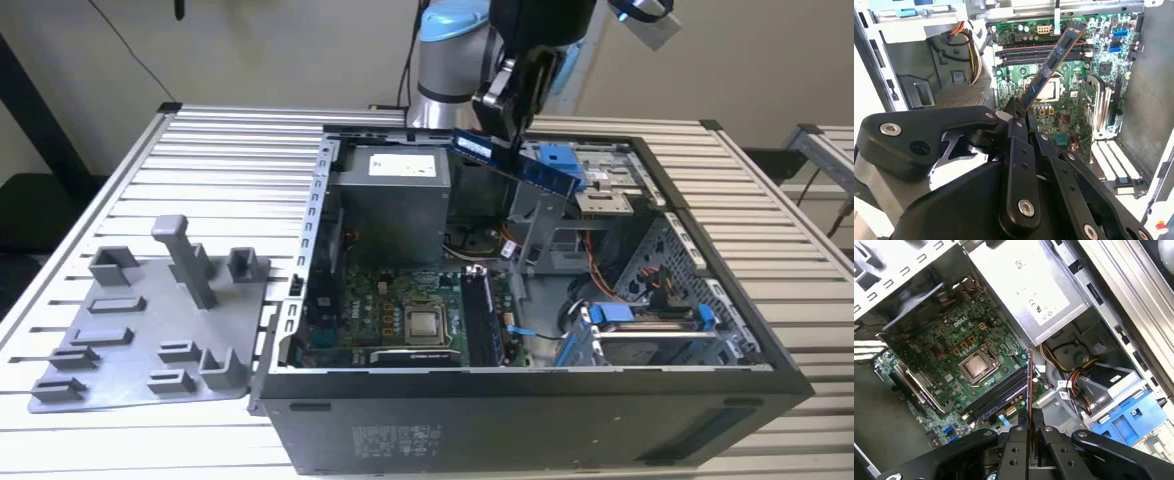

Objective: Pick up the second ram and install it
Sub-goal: 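Insert the second ram into the second slot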

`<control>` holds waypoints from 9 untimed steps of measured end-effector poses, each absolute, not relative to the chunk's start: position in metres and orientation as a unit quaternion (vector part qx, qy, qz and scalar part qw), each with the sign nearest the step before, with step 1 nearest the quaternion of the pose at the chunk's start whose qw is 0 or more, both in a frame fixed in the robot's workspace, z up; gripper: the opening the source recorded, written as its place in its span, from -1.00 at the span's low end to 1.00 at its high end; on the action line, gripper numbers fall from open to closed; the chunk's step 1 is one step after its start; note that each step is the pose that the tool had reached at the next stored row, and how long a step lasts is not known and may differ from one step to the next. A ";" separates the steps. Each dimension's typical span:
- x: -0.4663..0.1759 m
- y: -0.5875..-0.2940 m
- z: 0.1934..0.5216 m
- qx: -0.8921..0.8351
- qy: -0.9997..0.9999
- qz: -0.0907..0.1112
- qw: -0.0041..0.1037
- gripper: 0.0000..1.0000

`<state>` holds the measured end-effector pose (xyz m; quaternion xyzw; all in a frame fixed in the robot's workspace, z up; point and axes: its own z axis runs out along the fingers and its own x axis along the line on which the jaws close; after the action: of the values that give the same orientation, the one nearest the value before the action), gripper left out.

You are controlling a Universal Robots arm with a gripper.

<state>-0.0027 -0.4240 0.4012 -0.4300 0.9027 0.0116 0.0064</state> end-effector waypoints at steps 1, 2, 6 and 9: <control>-0.003 -0.424 0.401 -0.424 0.906 0.012 0.006 -0.72; -0.003 -0.424 0.401 -0.417 0.909 0.012 0.007 -0.72; -0.003 -0.424 0.401 -0.392 0.920 0.011 0.007 -0.72; -0.003 -0.424 0.400 -0.375 0.927 0.011 0.007 -0.72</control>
<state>-0.0027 -0.4241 0.4003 -0.3746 0.9271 0.0112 0.0070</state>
